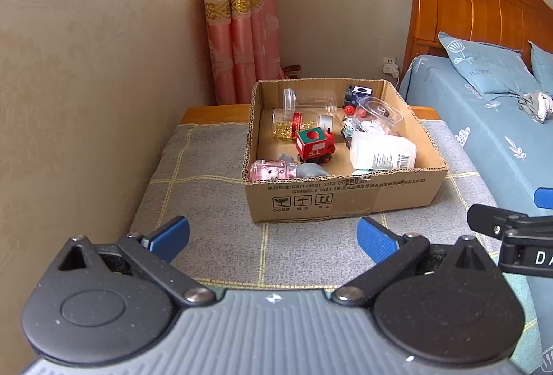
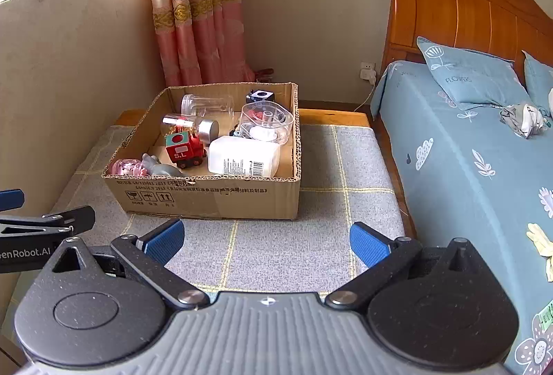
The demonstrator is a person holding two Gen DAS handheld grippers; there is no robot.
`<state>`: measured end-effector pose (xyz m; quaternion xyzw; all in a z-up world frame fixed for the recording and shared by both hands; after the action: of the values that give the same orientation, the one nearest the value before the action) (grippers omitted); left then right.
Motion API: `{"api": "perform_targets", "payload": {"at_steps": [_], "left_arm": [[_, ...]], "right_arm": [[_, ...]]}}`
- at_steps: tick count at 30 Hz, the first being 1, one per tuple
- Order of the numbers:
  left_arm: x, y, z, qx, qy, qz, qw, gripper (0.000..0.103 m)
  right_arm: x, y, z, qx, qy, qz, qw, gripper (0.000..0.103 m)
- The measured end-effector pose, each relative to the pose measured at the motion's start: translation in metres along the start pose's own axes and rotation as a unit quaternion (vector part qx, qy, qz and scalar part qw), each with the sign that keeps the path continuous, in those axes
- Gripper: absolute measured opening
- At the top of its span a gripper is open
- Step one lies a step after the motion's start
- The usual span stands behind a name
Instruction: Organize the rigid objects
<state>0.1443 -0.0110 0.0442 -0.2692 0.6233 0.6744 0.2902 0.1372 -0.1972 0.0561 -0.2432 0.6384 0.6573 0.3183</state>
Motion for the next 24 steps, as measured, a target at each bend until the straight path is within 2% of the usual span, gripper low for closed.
{"api": "perform_targets", "payload": {"at_steps": [24], "left_arm": [[-0.003, 0.0073, -0.0038, -0.006, -0.004, -0.01, 0.9999, 0.102]], "right_arm": [[0.0, 0.0041, 0.0015, -0.007, 0.0, -0.007, 1.0, 0.103]]}}
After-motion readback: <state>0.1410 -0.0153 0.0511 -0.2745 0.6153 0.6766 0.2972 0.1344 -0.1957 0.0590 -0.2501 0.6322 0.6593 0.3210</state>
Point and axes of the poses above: each gripper's, at about its wrist camera, not at the fingertips, and y roughly against the way its jaws point, z to its left, x to its underside, the point moved 1 cm from there along -y, roughly the way its jaws point, and after that the axes turned 3 degrees about -x, right-handed, at the moved point
